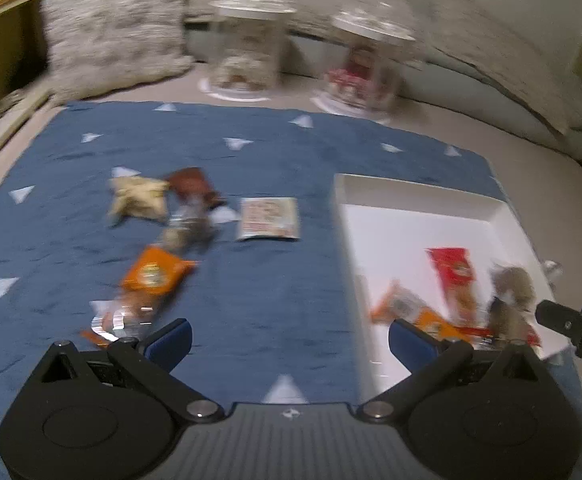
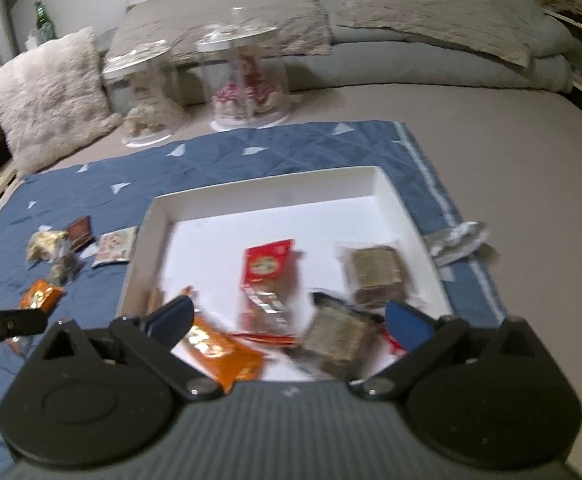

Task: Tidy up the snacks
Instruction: 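Move both grippers back over the snack pile, lowering the left onto the orange pack, then grasp the orange twisted-bread pack with the left gripper while the right grasps the clear bag with a brown ball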

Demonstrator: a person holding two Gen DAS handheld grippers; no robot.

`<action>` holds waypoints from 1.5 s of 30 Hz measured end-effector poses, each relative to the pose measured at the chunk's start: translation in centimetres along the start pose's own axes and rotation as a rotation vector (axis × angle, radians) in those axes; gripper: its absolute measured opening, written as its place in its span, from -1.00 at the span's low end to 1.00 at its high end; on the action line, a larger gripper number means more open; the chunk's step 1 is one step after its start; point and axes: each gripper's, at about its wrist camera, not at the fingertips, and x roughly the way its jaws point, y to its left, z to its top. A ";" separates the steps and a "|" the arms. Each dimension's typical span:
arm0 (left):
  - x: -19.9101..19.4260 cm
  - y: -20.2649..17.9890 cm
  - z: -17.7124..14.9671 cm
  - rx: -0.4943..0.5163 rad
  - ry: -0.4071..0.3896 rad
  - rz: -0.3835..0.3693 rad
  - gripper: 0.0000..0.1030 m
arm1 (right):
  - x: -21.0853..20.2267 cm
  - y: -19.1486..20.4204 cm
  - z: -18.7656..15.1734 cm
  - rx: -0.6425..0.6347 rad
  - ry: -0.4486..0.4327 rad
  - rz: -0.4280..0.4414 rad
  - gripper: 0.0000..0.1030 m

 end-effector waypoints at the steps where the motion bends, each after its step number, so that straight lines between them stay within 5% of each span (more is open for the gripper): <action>1: -0.2 0.9 0.0 -0.011 -0.004 0.009 1.00 | 0.2 0.8 0.1 -0.013 0.004 0.007 0.99; 23: -1.3 16.2 1.1 -0.046 -0.076 0.146 1.00 | 5.3 18.0 1.3 -0.097 0.059 0.205 0.99; 35: 3.4 12.5 1.0 0.188 -0.065 0.062 0.85 | 11.0 23.1 3.9 0.015 0.058 0.290 0.99; 41: 7.3 11.5 1.7 0.248 0.003 0.068 0.66 | 14.4 24.2 5.2 0.013 0.073 0.361 0.77; 45: 9.3 11.7 1.8 0.280 0.033 0.057 0.56 | 16.7 25.8 5.4 -0.126 0.085 0.401 0.54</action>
